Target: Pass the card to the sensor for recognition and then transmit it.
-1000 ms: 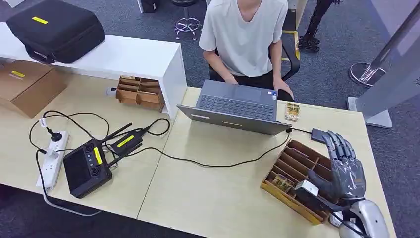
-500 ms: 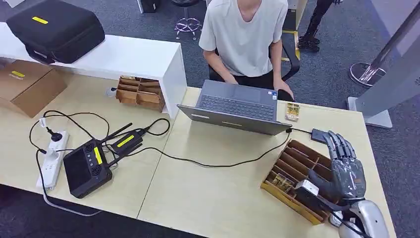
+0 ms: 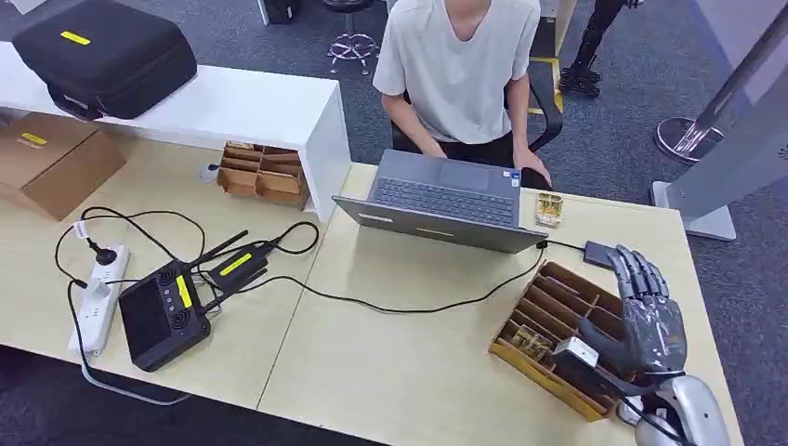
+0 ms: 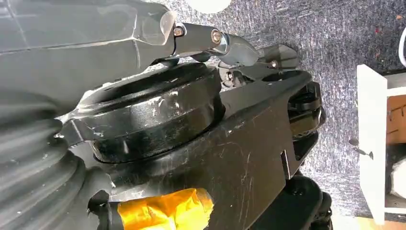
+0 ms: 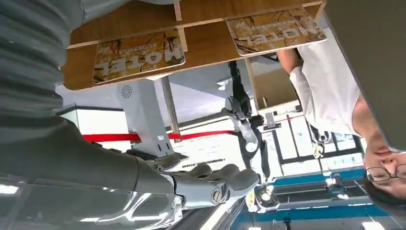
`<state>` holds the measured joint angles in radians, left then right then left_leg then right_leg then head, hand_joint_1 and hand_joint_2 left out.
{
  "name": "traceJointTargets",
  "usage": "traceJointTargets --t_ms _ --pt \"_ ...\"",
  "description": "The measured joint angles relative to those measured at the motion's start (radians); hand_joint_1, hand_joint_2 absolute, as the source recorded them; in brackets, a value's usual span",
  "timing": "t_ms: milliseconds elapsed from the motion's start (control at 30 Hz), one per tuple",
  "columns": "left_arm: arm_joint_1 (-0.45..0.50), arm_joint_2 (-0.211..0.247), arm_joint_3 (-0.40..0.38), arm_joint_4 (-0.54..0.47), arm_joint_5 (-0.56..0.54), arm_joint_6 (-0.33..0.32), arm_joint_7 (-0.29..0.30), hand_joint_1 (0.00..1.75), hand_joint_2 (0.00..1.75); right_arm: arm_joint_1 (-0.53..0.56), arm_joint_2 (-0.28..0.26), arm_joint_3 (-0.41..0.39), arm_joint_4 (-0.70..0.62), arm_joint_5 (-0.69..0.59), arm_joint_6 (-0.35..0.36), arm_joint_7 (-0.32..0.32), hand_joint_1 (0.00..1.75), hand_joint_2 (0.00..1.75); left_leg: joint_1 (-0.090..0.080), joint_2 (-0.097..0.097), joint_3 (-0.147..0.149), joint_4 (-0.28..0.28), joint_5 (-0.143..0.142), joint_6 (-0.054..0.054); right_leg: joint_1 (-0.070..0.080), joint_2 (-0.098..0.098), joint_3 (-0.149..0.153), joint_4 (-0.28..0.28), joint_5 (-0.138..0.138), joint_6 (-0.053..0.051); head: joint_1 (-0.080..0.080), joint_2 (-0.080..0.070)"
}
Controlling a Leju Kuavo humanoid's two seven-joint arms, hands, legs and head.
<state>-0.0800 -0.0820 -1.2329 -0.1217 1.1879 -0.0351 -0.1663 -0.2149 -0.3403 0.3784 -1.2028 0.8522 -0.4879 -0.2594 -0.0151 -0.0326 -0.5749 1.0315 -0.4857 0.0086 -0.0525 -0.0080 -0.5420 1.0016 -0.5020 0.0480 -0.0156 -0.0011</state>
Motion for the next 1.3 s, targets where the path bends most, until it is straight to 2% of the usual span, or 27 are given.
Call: traceJointTargets --t_ms 533,1300 --pt "0.0 0.0 0.0 0.0 0.0 0.0 0.0 0.0 1.75 0.005 0.007 -0.024 -0.011 -0.006 -0.028 -0.016 0.0 1.75 0.0 0.0 0.0 0.0 0.0 0.0 0.0 0.0 0.0 0.0 0.0 0.0 0.0 0.0" --pt "0.0 0.0 0.0 0.0 0.0 0.0 0.0 0.0 1.75 0.007 0.011 -0.03 0.024 -0.005 -0.029 -0.014 0.0 1.75 0.0 0.0 0.0 0.0 0.0 0.0 0.0 0.0 0.0 0.0 0.0 0.0 0.0 0.0"
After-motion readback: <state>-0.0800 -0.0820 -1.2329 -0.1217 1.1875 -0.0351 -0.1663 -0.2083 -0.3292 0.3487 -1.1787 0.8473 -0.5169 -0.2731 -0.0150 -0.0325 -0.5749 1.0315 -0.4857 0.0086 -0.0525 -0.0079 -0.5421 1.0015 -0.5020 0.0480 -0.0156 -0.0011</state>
